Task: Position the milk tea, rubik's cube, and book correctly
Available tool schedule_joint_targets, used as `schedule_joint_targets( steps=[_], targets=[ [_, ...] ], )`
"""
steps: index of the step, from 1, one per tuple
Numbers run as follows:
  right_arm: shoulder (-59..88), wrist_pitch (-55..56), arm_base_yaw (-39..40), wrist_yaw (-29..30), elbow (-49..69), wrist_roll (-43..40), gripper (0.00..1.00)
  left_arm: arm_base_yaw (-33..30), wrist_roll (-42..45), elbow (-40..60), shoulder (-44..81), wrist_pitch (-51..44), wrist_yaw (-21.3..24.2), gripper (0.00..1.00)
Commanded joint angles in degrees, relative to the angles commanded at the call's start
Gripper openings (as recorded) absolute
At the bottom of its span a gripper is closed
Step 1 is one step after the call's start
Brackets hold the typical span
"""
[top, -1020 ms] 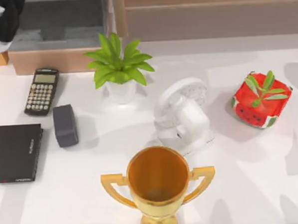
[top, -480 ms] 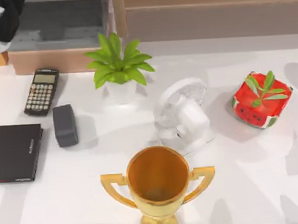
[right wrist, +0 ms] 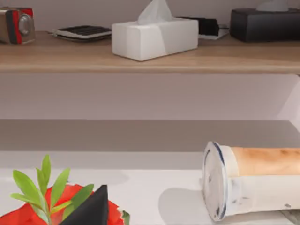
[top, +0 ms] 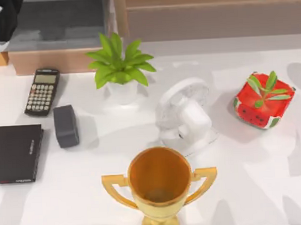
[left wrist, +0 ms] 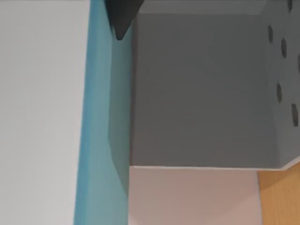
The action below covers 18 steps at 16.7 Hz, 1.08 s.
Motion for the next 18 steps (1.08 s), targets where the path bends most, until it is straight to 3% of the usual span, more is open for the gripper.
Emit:
schedule_joint_targets(
  steps=[7,10,14,18],
  targets=[
    [0.0,0.0,0.0,0.0,0.0,0.0,1.0,0.1,0.1,-0.4,-0.8,-0.4,-0.1,0.0],
    [0.0,0.0,0.0,0.0,0.0,0.0,1.0,0.3,3.6,-3.0,-3.9,1.1,2.3,0.0],
    [0.0,0.0,0.0,0.0,0.0,0.0,1.0,1.7,16.3,-11.9,-13.4,4.9,9.1,0.0],
    [0.0,0.0,0.0,0.0,0.0,0.0,1.0,5.2,35.9,-26.2,-24.9,8.6,16.4,0.0]
  ],
)
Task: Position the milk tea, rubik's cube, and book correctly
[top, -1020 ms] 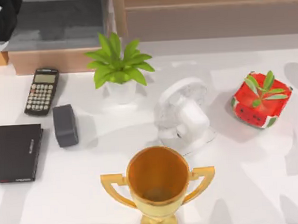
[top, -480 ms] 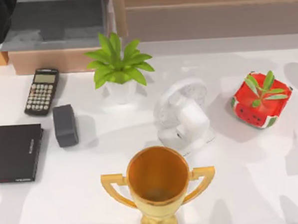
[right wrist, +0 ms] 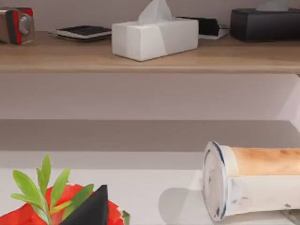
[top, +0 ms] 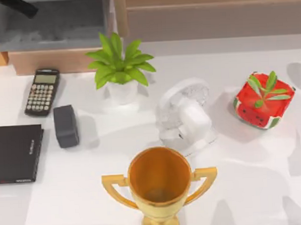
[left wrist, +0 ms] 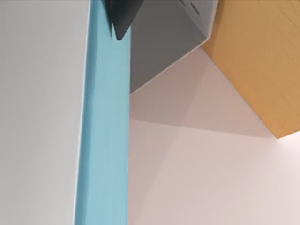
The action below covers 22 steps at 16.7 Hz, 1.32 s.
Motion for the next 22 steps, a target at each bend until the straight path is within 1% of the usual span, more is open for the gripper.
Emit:
schedule_joint_targets(
  steps=[3,6,9,12,14,16,22],
  targets=[
    [0.0,0.0,0.0,0.0,0.0,0.0,1.0,4.1,16.7,-12.8,-7.6,1.8,4.6,0.0],
    [0.0,0.0,0.0,0.0,0.0,0.0,1.0,8.9,33.0,-26.0,-12.7,2.3,7.9,0.0],
    [0.0,0.0,0.0,0.0,0.0,0.0,1.0,13.8,47.2,-37.6,-14.5,1.6,9.6,0.0],
    [0.0,0.0,0.0,0.0,0.0,0.0,1.0,18.5,58.0,-45.4,-13.6,0.5,9.4,0.0],
    [0.0,0.0,0.0,0.0,0.0,0.0,1.0,20.8,62.6,-47.8,-11.8,-0.1,8.5,0.0],
    [0.0,0.0,0.0,0.0,0.0,0.0,1.0,21.7,64.7,-48.5,-10.4,-0.6,8.0,0.0],
    [0.0,0.0,0.0,0.0,0.0,0.0,1.0,21.4,65.0,-47.8,-10.8,-0.2,8.0,0.0]
  ],
)
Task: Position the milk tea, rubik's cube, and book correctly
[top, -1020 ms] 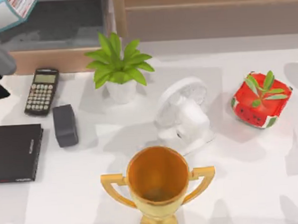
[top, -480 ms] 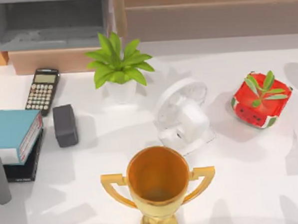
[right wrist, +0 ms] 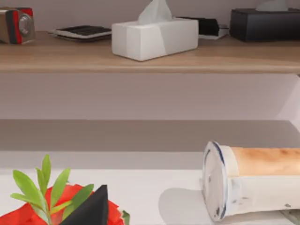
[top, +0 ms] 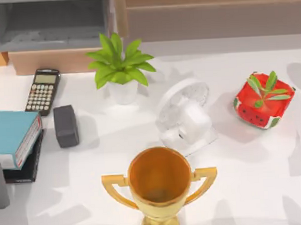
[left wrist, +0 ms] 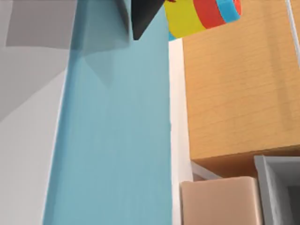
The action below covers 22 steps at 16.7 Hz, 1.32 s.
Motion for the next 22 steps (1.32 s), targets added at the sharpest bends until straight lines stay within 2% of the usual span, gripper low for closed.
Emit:
schedule_joint_targets(
  steps=[8,21,22],
  targets=[
    [0.0,0.0,0.0,0.0,0.0,0.0,1.0,-0.2,-0.4,-0.1,3.4,1.8,-0.5,0.0],
    [0.0,0.0,0.0,0.0,0.0,0.0,1.0,-0.2,-0.4,-0.1,3.4,1.8,-0.5,0.98],
    [0.0,0.0,0.0,0.0,0.0,0.0,1.0,-0.2,-0.4,-0.1,3.4,1.8,-0.5,1.0]
  ],
)
